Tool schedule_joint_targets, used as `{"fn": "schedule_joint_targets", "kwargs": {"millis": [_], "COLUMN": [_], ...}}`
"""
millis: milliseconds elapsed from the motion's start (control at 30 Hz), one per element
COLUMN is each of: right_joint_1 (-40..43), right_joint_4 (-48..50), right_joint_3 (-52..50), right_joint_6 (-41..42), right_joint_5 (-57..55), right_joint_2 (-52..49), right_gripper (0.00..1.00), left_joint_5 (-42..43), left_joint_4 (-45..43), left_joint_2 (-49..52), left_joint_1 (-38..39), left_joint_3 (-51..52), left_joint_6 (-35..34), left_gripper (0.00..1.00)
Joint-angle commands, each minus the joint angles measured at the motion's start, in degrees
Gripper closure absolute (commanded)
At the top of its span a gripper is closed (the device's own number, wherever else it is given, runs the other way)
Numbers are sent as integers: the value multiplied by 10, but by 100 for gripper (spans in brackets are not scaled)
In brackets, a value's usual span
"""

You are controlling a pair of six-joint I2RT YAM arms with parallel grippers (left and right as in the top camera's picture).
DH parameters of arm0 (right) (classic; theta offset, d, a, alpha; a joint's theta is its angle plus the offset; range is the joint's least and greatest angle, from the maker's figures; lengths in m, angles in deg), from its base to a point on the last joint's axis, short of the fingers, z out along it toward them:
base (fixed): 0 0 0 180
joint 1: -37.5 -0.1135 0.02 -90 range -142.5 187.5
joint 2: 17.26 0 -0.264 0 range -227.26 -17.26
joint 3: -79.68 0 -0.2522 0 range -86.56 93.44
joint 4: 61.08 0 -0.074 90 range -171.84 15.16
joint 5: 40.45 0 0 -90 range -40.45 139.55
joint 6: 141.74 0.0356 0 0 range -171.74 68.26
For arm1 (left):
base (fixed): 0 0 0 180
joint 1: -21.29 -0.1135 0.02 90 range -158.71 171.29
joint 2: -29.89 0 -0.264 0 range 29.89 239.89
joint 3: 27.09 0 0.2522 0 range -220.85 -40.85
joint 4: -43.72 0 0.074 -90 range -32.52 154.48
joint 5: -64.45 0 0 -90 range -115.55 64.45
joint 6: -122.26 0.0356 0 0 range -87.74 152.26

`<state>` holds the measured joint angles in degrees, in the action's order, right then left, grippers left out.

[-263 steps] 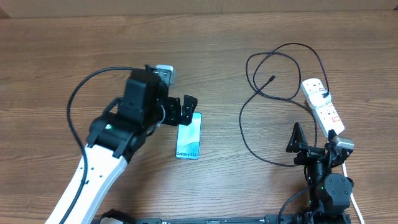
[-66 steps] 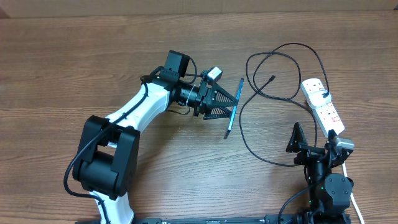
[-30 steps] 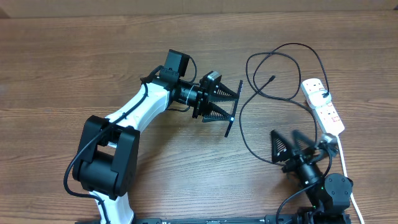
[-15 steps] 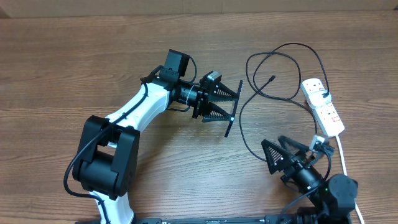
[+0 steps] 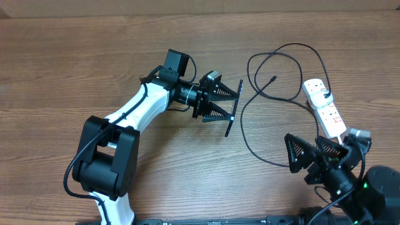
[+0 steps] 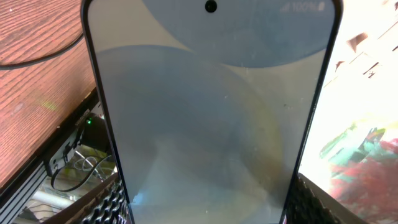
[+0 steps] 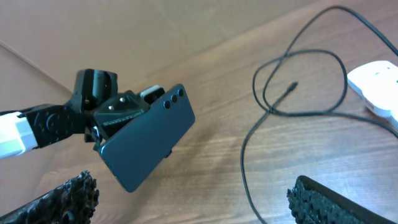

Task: Plug charger to phone and switch on socket
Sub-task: 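Move the right gripper toward the phone held by the left gripper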

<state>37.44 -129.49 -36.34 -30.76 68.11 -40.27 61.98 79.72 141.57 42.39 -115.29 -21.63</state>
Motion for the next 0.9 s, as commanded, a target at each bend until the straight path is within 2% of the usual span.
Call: {"fn": "schedule_joint_targets", "kwargs": {"millis": [0,233,367,533,600,867], "right_joint_1": [-2,-3,-3,-3,-3,-19], "right_joint_4": [-15,-12,5,49,41,-47], "right_joint_3": [41,43,43,68,111,392], "right_joint_6": [16,61,60,14,-6,-89], "right_joint_5": [-9,8,11,31,23,-118], "right_joint_2": [-34,-67,-107,-198,-244,-436], "right_gripper": [1,1,1,1,1,0], "left_joint_5": [29,29,29,30,30,29], "left_joint_4": [-3,-3,-15,-17,-17,-17], "left_joint_2": [3,3,3,3,3,3], "left_joint_1": [-3,-3,-3,-3,-3,-3], "left_joint_3": [-16,-16,-16,-16,-16,-16], "left_joint_6": [-2,-1,-2,-2,-2,-4], "left_gripper": [54,54,53,53,54,54]}}
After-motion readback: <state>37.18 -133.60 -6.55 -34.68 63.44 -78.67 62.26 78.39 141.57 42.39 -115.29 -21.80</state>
